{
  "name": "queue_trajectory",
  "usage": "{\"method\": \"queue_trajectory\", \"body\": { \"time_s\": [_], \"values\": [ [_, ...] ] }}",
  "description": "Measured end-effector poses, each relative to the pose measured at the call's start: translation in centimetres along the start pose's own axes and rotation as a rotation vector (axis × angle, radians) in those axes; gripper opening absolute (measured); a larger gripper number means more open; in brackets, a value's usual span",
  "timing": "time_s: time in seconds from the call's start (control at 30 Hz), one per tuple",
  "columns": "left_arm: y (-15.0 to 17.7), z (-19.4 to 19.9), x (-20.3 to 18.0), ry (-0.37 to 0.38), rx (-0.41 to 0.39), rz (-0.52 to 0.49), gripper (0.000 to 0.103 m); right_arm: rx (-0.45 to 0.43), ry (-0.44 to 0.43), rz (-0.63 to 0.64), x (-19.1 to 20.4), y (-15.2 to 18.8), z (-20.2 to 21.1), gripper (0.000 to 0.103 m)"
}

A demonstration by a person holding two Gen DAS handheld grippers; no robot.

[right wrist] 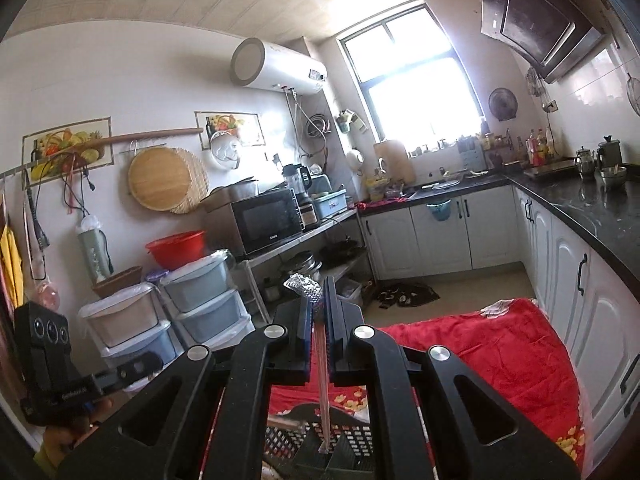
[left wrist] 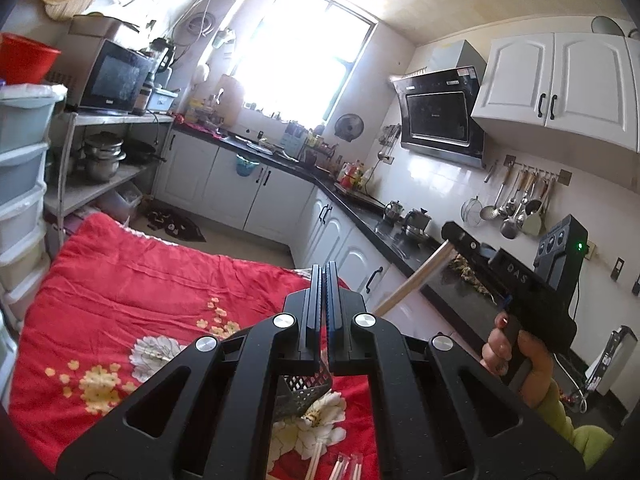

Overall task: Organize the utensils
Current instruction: 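Lift both held chopsticks upright and carry them over the mesh caddy, then open the left tool over the caddy while the right tool releases its chopstick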

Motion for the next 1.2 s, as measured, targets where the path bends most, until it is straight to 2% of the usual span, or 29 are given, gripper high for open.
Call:
{"method": "queue_trajectory", "body": {
  "time_s": [0.3, 0.63, 1.1, 1.17, 1.2],
  "values": [
    [1.2, -1.1, 0.1, 0.019, 0.03, 0.016, 0.0, 0.004, 0.027, 0.006, -0.5, 1.7, -1.3, 0.005],
    [4.2, -3.3, 1.6, 0.011, 0.114, 0.048, 0.0, 0.024, 0.061, -0.008, -1.8, 5.3, -3.0, 0.005],
    [7.3, -4.9, 3.1, -0.018, 0.175, 0.061, 0.0, 0.112, 0.097, -0.036, -2.4, 10.6, -5.3, 0.006],
    [7.5, -5.0, 3.4, -0.023, 0.178, 0.067, 0.0, 0.133, 0.098, -0.04, -2.4, 11.0, -5.5, 0.011],
    [7.6, -5.0, 3.5, -0.026, 0.179, 0.068, 0.0, 0.14, 0.101, -0.042, -2.5, 11.3, -5.5, 0.025]
  ]
}}
Point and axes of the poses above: each gripper's, at about its wrist camera, not at the fingertips, and z roughly against the way its jaws point, x to its left, y to its underside, the point moved 5 cm from there along -z, roughly the way its jaws point, and after that the axes turned 3 degrees about y, right-handed, at the moved point
